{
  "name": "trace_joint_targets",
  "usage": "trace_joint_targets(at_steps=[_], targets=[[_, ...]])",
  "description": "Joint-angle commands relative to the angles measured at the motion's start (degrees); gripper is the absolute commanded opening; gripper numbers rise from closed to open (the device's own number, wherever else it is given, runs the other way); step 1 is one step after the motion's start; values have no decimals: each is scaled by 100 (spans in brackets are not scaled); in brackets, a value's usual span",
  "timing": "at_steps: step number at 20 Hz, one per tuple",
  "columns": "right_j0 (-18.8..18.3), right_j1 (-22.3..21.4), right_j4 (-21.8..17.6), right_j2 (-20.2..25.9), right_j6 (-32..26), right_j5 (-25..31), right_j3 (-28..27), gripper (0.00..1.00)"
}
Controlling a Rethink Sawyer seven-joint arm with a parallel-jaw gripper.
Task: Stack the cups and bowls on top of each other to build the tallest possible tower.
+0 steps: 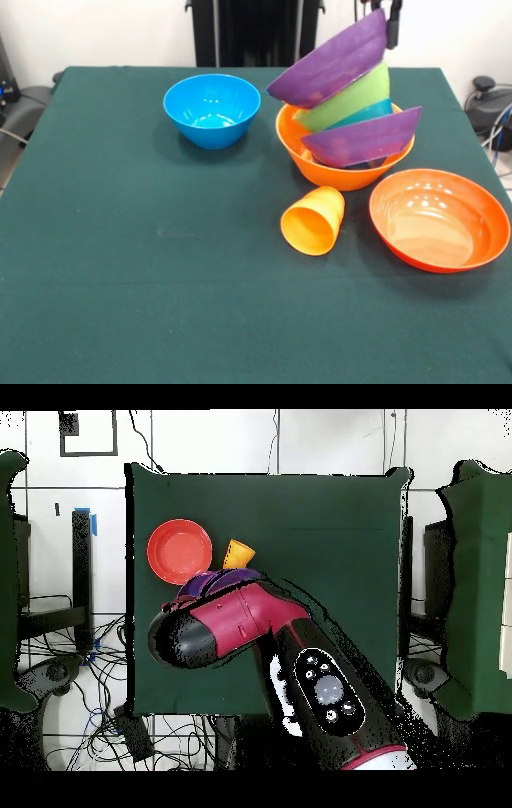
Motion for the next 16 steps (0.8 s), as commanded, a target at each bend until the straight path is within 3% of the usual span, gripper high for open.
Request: trace_joint_targets(at_steps=[1, 5, 8, 12, 16], targets=[[-1093, -154, -543, 1623, -2240, -632, 355, 0], [-1846, -109, -647, 2503, -2132, -1156, 622, 0], [-2057, 21, -1032, 2776, -1923, -1596, 685, 0], [-1866, 257, -2184, 2370, -1284, -2753, 747, 0], [-1364, 266, -2938, 1389, -705, -4085, 715, 0]])
